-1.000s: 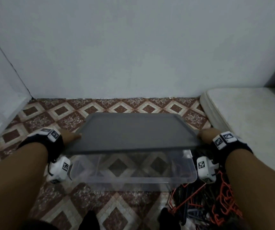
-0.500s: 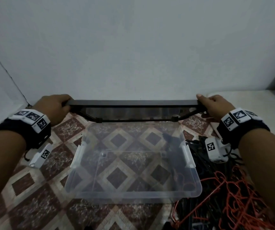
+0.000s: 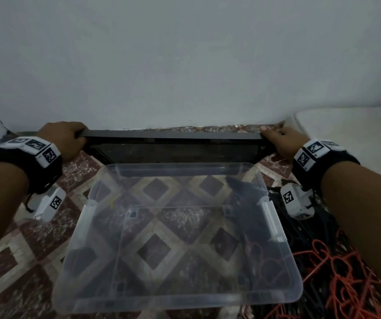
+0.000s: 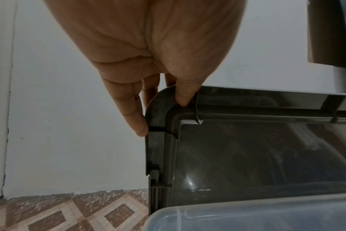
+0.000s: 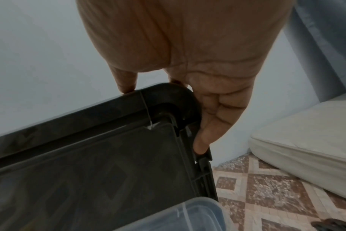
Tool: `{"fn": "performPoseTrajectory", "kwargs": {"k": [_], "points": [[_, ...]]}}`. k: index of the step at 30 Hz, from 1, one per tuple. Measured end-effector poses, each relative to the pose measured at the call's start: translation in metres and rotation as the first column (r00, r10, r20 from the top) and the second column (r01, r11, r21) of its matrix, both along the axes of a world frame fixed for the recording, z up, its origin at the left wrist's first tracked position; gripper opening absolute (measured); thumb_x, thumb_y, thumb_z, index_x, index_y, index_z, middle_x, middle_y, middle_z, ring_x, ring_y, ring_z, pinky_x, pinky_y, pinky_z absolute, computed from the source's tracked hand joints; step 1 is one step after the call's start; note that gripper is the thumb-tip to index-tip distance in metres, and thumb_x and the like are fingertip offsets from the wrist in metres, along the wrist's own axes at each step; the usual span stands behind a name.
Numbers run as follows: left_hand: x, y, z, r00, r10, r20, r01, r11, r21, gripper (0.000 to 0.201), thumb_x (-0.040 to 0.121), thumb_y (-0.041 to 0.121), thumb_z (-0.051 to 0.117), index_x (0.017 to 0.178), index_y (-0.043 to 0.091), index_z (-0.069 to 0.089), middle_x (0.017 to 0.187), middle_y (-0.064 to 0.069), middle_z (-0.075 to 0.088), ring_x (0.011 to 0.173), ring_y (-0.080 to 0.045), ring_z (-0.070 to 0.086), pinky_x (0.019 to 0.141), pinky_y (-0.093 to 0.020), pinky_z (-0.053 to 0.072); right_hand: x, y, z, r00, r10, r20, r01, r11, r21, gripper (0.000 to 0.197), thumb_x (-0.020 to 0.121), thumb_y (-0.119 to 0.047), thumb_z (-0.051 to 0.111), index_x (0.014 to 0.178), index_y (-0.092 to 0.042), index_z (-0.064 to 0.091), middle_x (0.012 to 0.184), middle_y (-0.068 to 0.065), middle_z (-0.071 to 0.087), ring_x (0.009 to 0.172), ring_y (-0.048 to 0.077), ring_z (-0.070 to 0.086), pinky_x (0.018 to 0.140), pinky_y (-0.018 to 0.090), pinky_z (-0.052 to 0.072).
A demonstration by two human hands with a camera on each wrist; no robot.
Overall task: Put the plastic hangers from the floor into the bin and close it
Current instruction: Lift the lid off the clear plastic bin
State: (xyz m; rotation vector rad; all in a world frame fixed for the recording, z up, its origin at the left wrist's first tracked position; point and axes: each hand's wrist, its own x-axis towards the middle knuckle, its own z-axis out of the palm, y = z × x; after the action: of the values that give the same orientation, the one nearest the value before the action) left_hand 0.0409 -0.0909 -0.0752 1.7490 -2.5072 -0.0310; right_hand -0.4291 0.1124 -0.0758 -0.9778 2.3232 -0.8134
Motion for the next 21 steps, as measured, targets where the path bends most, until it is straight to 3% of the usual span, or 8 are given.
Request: {"fn": "performPoseTrajectory", "kwargs": {"k": [5,10,14,17,21], "points": [[-0.007,-0.033,-0.039,0.997,0.002,0.071,-0.005,0.999,0.039,0.026,0.099,0.026,0.049,0.12,0.014,0.059,0.117,-0.02,0.063,0.095,-0.038,0.06,0.074,-0.037,0.043,-0.014,-0.03,-0.043,0.999,-0.004,0.035,0.001,0.996,0.084,0.102,0.05,-0.092,0.047,0.114,-0.015,0.061,0.094,0.013,0.071,0.066,0.029,0.072,0.059,0.038,0.058],[-0.006,-0.053,-0.062,0.996,0.028,0.084,-0.032,0.999,0.042,0.024,0.097,0.026,0.049,0.114,0.013,0.06,0.11,-0.023,0.064,0.088,-0.038,0.059,0.073,-0.038,0.046,-0.016,-0.054,-0.062,1.0,0.007,-0.03,-0.004,0.993,0.118,0.086,0.051,-0.092,0.047,0.093,-0.019,0.063,0.077,0.011,0.071,0.05,0.027,0.069,0.051,0.042,0.058],[-0.011,-0.054,-0.081,0.99,0.008,0.142,-0.015,0.999,0.048,0.019,0.093,0.025,0.055,0.105,0.011,0.061,0.101,-0.022,0.065,0.085,-0.038,0.06,0.07,-0.037,0.045,-0.013,-0.063,-0.073,0.997,0.062,-0.05,-0.05,0.978,0.205,0.064,0.067,-0.081,0.052,0.085,-0.02,0.058,0.08,0.011,0.067,0.046,0.024,0.067,0.045,0.033,0.052],[-0.016,-0.054,-0.09,0.994,0.012,0.105,-0.017,0.999,0.042,0.015,0.093,0.02,0.055,0.102,0.009,0.06,0.1,-0.025,0.065,0.082,-0.038,0.059,0.064,-0.034,0.036,-0.017,-0.064,-0.079,0.995,0.06,-0.08,-0.039,0.969,0.245,0.07,0.075,-0.078,0.05,0.101,-0.015,0.059,0.089,0.012,0.068,0.063,0.03,0.07,0.065,0.046,0.06],[-0.022,-0.056,-0.095,0.997,0.029,0.066,-0.033,0.998,0.054,0.011,0.091,0.017,0.055,0.097,0.008,0.057,0.096,-0.028,0.063,0.077,-0.039,0.057,0.065,-0.036,0.039,-0.021,-0.064,-0.083,0.984,0.126,-0.128,-0.081,0.947,0.31,0.091,0.071,-0.087,0.038,0.122,-0.015,0.059,0.123,0.018,0.064,0.102,0.037,0.066,0.096,0.05,0.051]]}}
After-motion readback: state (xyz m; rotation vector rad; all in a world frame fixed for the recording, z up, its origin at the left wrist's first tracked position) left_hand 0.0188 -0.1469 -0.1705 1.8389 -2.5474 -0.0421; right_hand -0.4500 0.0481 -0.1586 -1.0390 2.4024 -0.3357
